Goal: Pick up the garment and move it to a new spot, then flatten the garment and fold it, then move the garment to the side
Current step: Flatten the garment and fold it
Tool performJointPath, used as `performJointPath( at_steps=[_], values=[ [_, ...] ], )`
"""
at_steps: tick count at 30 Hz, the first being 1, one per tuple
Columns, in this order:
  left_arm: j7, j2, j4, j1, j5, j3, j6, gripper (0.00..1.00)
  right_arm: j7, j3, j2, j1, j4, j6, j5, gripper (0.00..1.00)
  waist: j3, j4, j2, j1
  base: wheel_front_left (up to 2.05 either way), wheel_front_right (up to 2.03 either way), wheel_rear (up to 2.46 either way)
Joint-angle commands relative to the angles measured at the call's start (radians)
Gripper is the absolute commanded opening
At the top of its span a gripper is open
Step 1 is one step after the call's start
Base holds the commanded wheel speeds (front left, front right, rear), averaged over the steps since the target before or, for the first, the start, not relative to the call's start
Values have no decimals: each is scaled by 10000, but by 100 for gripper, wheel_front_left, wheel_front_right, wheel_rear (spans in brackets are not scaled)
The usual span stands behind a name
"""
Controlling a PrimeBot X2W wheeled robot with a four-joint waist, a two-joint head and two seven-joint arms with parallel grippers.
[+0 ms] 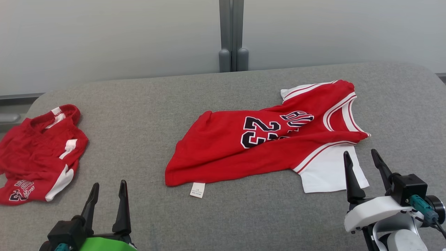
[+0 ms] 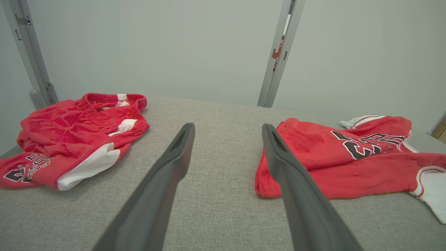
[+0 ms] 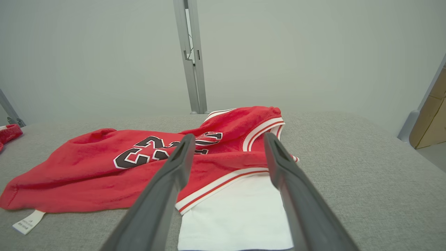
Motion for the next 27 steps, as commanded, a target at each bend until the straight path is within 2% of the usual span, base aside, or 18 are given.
performJointPath(
  at_steps=[1,8,12,20,27],
  values=[
    [-4,46,-2,-108,-2,1,-2,100,-1,16,-12,46,-10,-18,26,100,12,5,0,0,0,0,0],
    [250,-86,333,-258,-134,-270,-20,100,246,-132,-3,-47,104,-18,83,100,117,0,0,0,0,0,0],
    [618,-218,863,-720,-204,-712,-79,100,783,-356,-3,-224,327,-18,20,100,346,-69,0,0,0,0,0],
    [1038,-373,3248,-2575,-535,-1810,-256,100,2217,-809,-158,-1343,1567,-18,-272,100,1233,-387,0,0,0,0,0],
    [1096,-484,5422,-3952,-744,-2212,-221,100,2953,-1154,-238,-2480,3131,-18,-654,100,1994,-523,0,0,0,0,0]
  ],
)
